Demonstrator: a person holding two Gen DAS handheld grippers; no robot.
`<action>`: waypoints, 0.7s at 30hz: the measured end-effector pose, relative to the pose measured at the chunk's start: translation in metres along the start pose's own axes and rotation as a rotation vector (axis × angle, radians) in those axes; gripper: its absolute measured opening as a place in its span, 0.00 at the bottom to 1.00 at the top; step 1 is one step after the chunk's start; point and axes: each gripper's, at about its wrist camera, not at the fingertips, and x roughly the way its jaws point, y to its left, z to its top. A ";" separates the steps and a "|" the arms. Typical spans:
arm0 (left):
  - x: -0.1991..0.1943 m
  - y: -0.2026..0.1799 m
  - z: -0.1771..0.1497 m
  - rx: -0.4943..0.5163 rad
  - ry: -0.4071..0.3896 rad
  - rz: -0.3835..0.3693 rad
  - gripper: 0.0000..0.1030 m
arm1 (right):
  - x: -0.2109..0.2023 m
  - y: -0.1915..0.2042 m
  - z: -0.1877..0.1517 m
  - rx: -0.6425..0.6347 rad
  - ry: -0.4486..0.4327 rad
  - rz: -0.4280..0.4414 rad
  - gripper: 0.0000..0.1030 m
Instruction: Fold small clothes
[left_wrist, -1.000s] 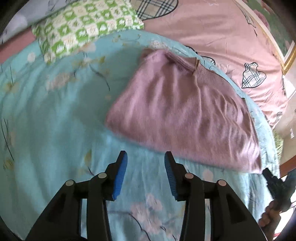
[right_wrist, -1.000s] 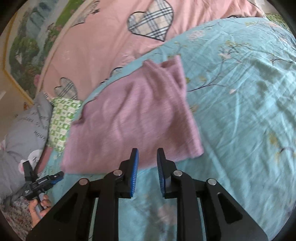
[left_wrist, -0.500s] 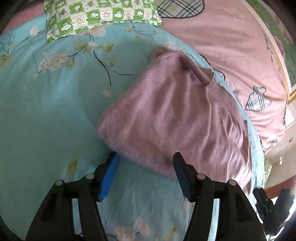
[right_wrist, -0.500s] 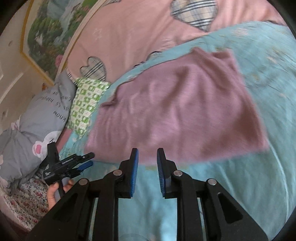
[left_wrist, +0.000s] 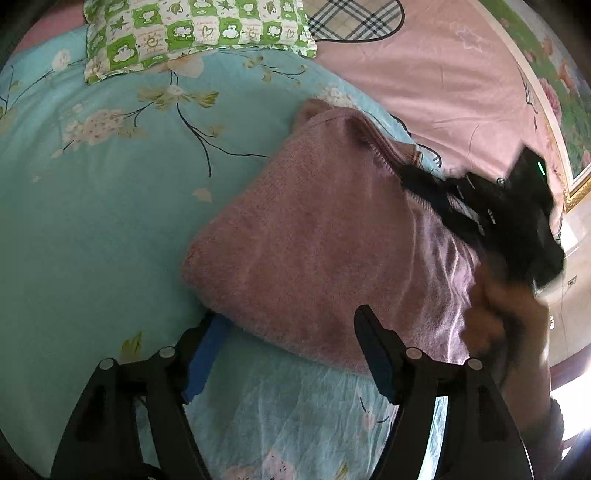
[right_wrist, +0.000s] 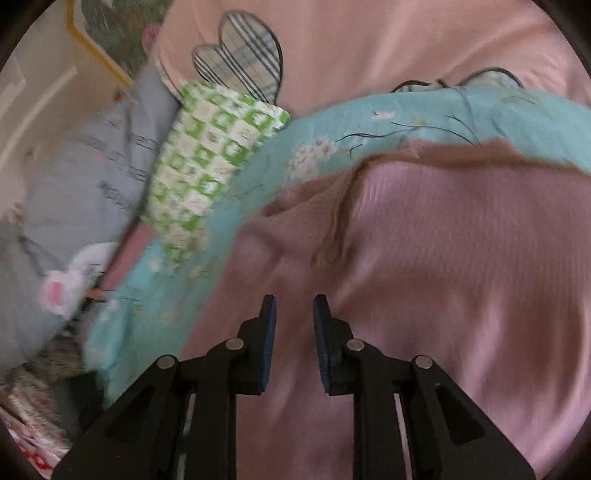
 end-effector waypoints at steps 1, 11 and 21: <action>0.001 -0.001 0.001 0.001 -0.001 0.004 0.71 | 0.004 0.000 0.008 -0.004 -0.022 -0.022 0.21; 0.010 -0.002 0.012 -0.022 -0.060 0.011 0.71 | -0.046 -0.004 0.019 0.025 -0.220 0.044 0.21; 0.026 -0.020 0.020 0.004 -0.083 0.043 0.08 | -0.142 -0.053 -0.098 0.203 -0.256 0.009 0.21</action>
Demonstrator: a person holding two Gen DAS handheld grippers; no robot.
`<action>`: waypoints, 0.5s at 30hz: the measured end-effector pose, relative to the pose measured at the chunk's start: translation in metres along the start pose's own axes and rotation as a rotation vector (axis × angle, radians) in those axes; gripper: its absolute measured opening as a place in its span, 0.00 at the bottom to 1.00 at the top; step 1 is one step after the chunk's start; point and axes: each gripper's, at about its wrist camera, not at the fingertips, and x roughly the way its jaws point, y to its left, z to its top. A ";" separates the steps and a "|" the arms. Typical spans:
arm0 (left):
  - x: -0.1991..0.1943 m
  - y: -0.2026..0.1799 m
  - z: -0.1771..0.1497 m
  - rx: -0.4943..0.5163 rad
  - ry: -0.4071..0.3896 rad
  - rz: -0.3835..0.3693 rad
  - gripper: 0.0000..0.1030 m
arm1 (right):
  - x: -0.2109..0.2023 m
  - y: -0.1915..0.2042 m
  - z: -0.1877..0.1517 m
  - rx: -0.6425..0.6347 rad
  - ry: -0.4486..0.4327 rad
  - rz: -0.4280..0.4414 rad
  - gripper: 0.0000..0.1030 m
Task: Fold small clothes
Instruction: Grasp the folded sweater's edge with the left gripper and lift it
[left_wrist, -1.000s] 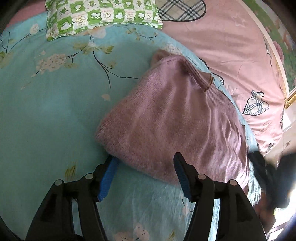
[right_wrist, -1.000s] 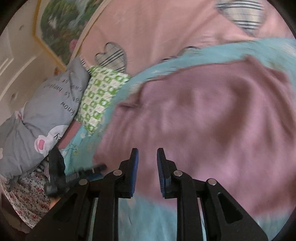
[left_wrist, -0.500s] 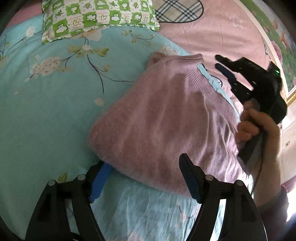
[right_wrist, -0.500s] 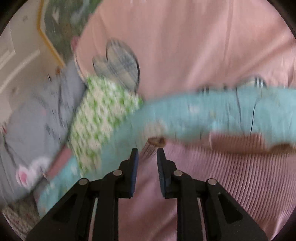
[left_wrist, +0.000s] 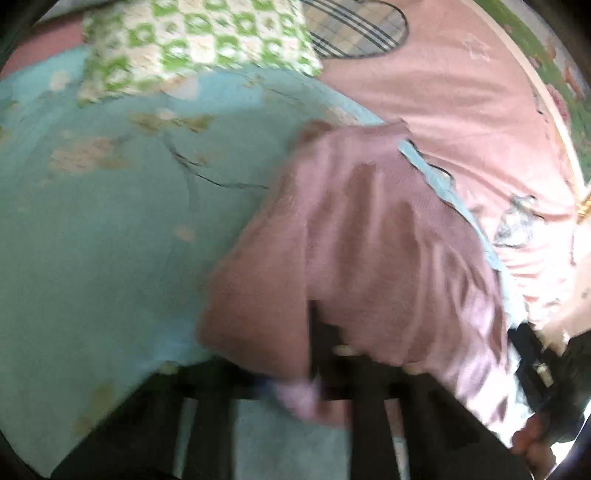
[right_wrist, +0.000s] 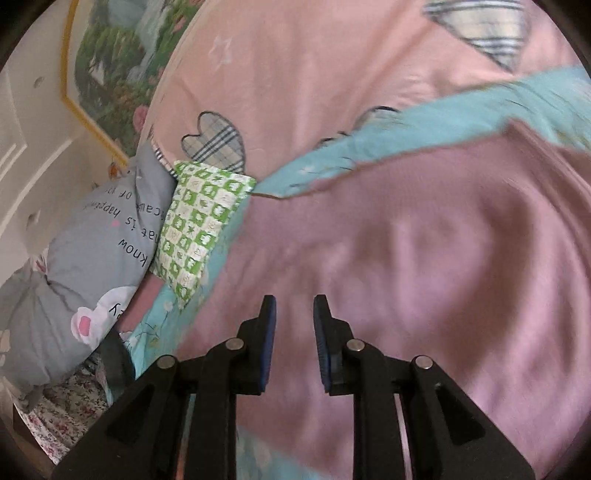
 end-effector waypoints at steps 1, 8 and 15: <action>-0.002 -0.005 -0.001 0.018 -0.012 0.016 0.06 | -0.011 -0.006 -0.007 0.012 -0.001 -0.011 0.21; -0.034 -0.102 -0.019 0.284 -0.102 -0.038 0.05 | -0.070 -0.046 -0.017 0.092 -0.052 -0.088 0.21; -0.036 -0.216 -0.078 0.592 -0.069 -0.201 0.05 | -0.122 -0.075 0.001 0.138 -0.133 -0.110 0.21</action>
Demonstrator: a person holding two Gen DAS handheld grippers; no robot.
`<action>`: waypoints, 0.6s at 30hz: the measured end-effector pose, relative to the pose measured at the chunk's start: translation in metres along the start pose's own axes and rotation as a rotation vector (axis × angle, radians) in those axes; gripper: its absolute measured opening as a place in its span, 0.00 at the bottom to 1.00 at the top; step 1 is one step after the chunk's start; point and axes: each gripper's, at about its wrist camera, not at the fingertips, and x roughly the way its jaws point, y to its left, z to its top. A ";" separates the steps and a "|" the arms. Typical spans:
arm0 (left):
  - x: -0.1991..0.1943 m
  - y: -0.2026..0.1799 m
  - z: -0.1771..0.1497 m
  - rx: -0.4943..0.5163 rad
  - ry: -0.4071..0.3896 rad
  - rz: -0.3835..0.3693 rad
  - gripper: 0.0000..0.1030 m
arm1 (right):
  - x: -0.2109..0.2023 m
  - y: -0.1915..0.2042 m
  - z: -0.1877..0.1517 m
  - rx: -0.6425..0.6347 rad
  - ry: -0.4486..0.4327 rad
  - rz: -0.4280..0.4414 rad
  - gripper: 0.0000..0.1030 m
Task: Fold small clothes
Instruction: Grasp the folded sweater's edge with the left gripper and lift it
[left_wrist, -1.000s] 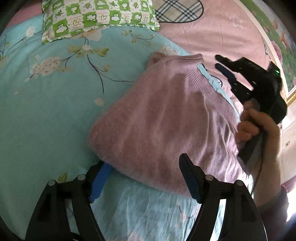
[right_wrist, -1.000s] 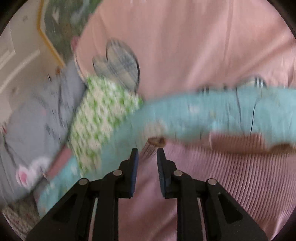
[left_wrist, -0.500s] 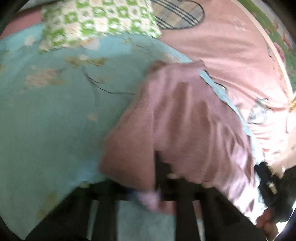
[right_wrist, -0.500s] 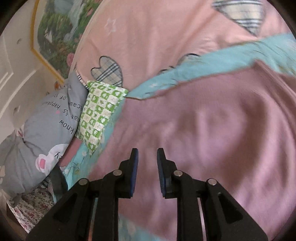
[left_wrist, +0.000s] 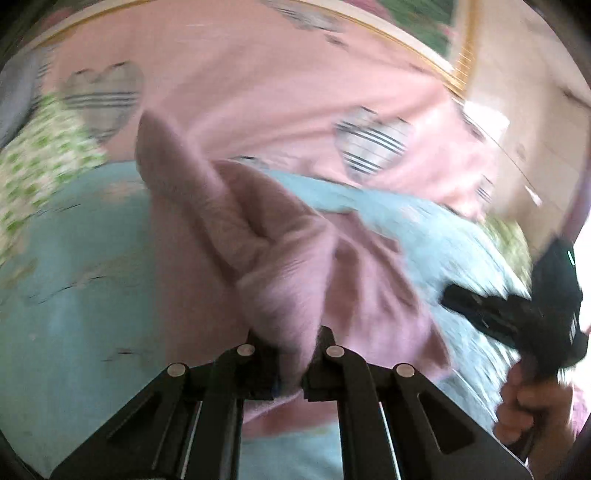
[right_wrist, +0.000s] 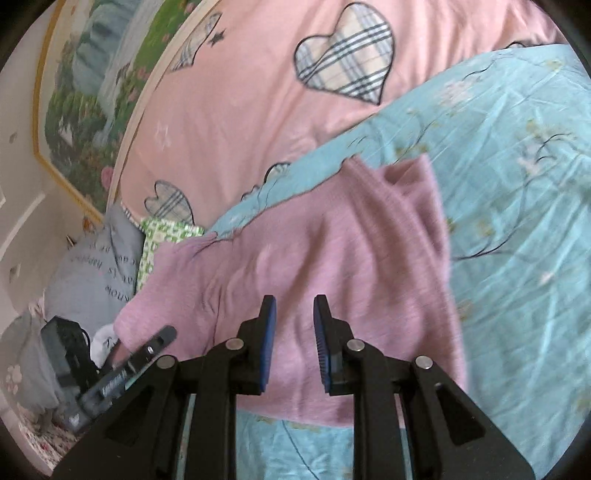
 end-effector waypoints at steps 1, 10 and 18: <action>0.005 -0.012 -0.006 0.029 0.017 -0.009 0.05 | -0.003 -0.004 0.004 0.012 -0.006 0.002 0.22; 0.042 -0.010 -0.044 -0.005 0.142 -0.034 0.06 | 0.039 -0.022 0.013 0.080 0.136 0.077 0.61; 0.027 -0.012 -0.040 0.015 0.112 -0.050 0.06 | 0.109 0.010 0.034 0.040 0.202 0.155 0.61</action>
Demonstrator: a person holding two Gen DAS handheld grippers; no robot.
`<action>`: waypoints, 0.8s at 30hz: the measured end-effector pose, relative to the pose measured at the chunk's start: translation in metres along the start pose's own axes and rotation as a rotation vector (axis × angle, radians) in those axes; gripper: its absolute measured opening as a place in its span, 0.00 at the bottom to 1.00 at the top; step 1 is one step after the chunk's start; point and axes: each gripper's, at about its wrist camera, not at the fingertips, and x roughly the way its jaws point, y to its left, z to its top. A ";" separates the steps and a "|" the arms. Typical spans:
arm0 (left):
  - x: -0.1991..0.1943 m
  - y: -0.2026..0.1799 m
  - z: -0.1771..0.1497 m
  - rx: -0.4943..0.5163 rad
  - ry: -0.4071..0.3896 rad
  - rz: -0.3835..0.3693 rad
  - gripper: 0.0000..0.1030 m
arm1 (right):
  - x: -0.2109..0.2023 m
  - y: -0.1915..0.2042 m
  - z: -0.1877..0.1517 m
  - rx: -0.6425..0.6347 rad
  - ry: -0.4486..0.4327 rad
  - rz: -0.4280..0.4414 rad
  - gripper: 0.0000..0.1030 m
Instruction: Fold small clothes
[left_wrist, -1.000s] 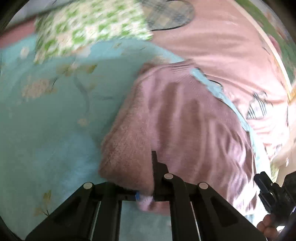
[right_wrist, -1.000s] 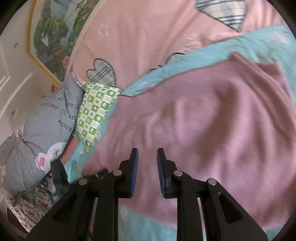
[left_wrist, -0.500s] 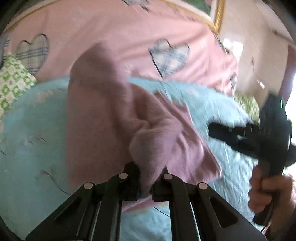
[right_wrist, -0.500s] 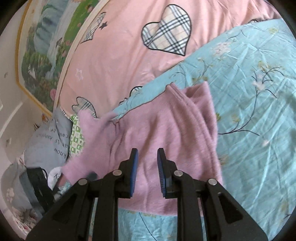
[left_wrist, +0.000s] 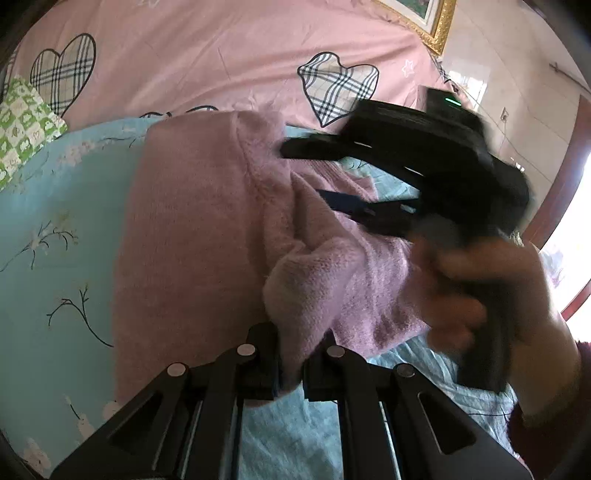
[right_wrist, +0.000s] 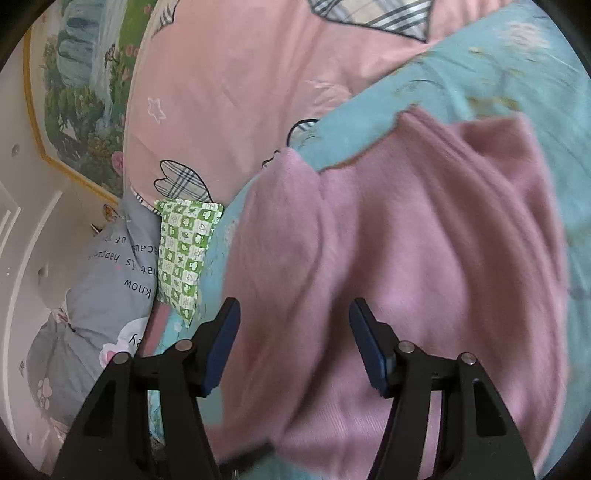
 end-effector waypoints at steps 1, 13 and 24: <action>-0.001 0.000 0.000 0.000 0.001 -0.001 0.06 | 0.012 0.002 0.006 -0.009 0.012 -0.003 0.61; -0.018 -0.048 0.022 0.079 -0.023 -0.123 0.06 | -0.036 0.040 0.048 -0.216 -0.072 -0.010 0.15; 0.047 -0.096 -0.005 0.161 0.115 -0.140 0.07 | -0.066 -0.060 0.041 -0.076 -0.073 -0.178 0.15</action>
